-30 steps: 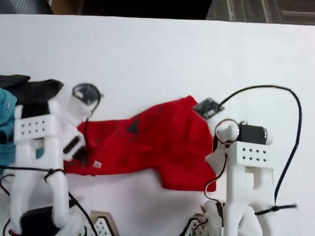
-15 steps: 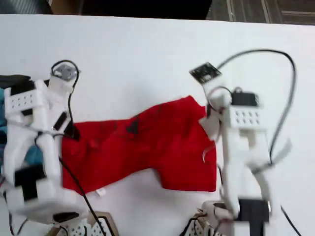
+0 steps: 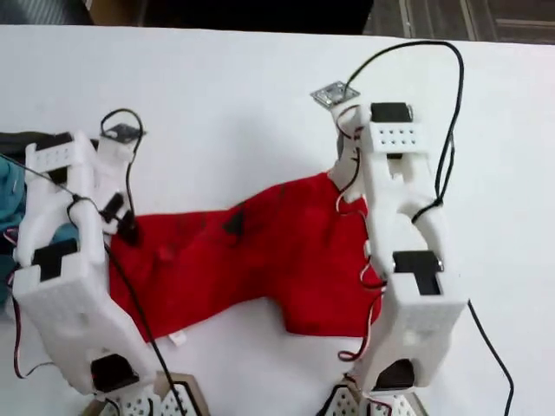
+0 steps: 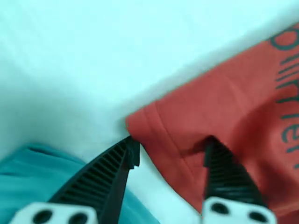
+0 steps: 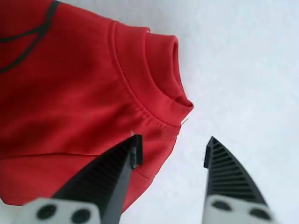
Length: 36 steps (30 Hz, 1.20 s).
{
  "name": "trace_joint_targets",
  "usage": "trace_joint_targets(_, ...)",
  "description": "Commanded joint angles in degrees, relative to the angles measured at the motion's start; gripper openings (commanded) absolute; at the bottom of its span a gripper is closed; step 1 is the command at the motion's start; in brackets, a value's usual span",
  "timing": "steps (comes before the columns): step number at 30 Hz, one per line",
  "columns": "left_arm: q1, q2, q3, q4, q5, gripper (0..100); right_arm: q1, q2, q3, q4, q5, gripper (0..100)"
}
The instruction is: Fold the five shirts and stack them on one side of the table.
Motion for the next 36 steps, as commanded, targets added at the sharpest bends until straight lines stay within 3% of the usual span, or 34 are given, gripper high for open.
trace_joint_targets(1,-0.4,0.8,-4.9,2.1,0.6,6,-0.3,0.7,-3.3,0.2,-0.4,21.9)
trace_joint_targets(3,-0.4,1.6,-5.8,2.2,0.6,2,-0.4,0.9,-3.4,0.0,-0.4,21.9)
trace_joint_targets(11,2.8,2.0,-6.4,2.0,0.6,2,-0.4,1.1,-3.3,0.0,-0.4,21.9)
trace_joint_targets(21,4.6,2.6,-26.8,9.7,7.1,2,-0.2,1.2,-3.0,-0.1,-0.4,21.9)
trace_joint_targets(30,6.2,3.8,-29.1,7.8,7.5,2,-0.1,1.2,-3.0,-1.2,-0.4,21.9)
trace_joint_targets(36,8.2,4.7,-35.3,12.3,11.3,3,0.0,1.2,-3.0,-0.8,-0.4,21.9)
